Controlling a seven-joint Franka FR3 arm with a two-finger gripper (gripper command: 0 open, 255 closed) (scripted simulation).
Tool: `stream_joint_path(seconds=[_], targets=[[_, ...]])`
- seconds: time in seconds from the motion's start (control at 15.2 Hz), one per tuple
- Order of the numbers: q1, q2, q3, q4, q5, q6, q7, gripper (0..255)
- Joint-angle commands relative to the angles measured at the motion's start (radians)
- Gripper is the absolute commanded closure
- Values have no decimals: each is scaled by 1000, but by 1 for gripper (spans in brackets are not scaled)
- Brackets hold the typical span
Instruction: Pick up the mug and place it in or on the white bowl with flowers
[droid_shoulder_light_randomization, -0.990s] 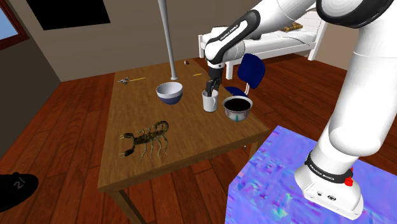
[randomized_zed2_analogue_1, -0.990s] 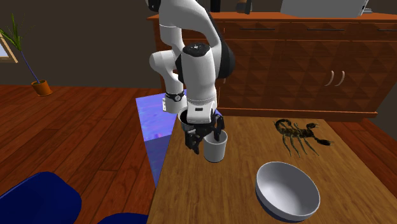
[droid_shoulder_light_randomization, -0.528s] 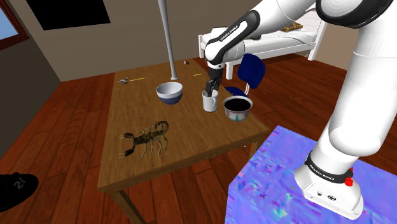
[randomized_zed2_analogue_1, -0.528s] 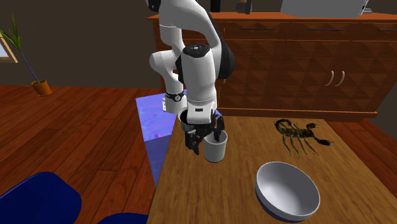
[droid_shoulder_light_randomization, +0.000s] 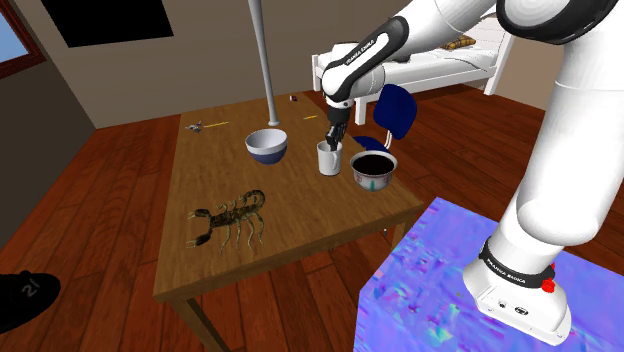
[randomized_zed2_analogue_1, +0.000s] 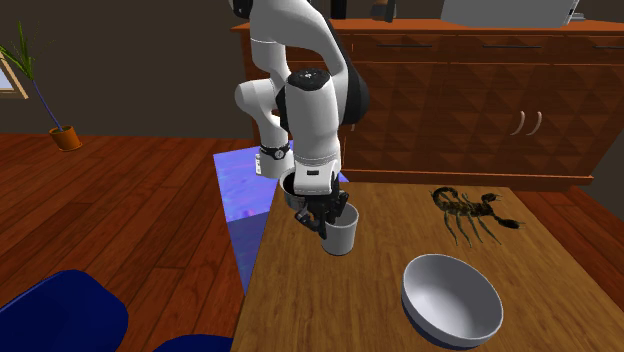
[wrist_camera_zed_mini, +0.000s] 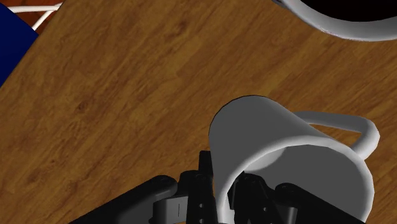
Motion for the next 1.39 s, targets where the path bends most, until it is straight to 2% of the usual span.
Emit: stream_joint_path(seconds=[0.0,1.32], targets=[[0,0,0,0,0,0,0,255],[1,-110,-6,130,-40,-237,43,255]])
